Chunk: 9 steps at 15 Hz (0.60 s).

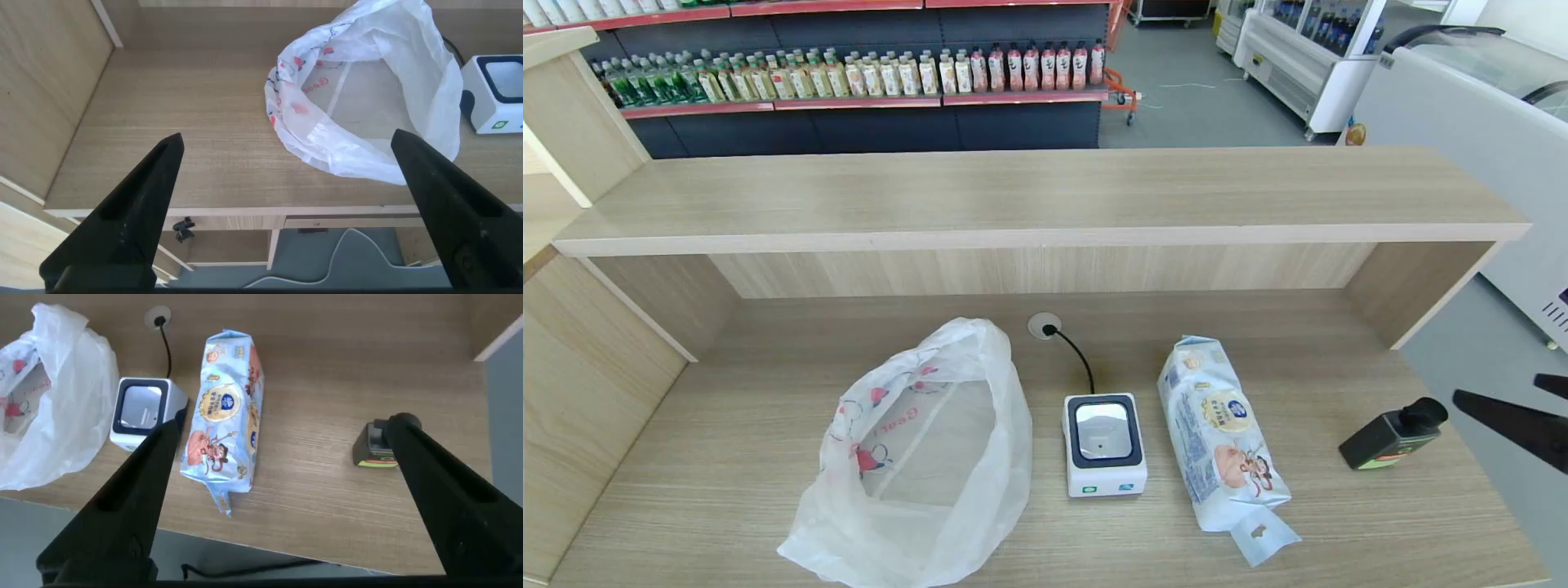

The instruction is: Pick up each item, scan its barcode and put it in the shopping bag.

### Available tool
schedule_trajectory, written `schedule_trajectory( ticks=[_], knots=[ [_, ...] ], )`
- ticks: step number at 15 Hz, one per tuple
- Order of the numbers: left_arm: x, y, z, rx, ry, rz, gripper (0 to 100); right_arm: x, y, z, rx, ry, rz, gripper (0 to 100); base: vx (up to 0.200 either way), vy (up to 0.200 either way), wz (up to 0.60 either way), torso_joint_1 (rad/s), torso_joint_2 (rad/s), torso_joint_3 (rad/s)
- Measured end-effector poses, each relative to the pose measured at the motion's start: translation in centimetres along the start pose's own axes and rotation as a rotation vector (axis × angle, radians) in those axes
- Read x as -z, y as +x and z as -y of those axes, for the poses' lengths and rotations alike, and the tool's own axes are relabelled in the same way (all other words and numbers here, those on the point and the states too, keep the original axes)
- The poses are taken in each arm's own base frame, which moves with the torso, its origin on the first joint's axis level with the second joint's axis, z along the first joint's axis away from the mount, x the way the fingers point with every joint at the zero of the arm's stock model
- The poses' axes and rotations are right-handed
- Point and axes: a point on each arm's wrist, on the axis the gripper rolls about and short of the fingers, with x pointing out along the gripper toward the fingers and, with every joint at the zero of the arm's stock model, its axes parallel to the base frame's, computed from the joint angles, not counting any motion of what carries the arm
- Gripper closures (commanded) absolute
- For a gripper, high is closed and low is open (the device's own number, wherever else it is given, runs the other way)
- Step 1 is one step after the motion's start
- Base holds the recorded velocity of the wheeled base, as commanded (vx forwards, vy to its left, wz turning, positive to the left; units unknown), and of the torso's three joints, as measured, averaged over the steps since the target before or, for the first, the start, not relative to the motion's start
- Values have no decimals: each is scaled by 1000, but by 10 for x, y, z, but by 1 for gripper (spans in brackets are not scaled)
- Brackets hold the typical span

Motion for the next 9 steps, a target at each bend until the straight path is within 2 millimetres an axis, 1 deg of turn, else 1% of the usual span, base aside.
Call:
schedule_trajectory(
  ticks=[2,4,6,9],
  knots=[
    [0,0,0,0,0,0,0,-3,31,8,-43,28,-78,0,0,0,0,0,0,0],
    [0,0,0,0,0,0,0,3,61,15,-95,63,-173,0,0,0,0,0,0,0],
    [0,0,0,1,0,0,0,9,83,16,-175,100,-240,0,0,0,0,0,0,0],
    [0,0,0,0,0,0,0,20,108,15,-222,122,-326,0,0,0,0,0,0,0]
  ],
)
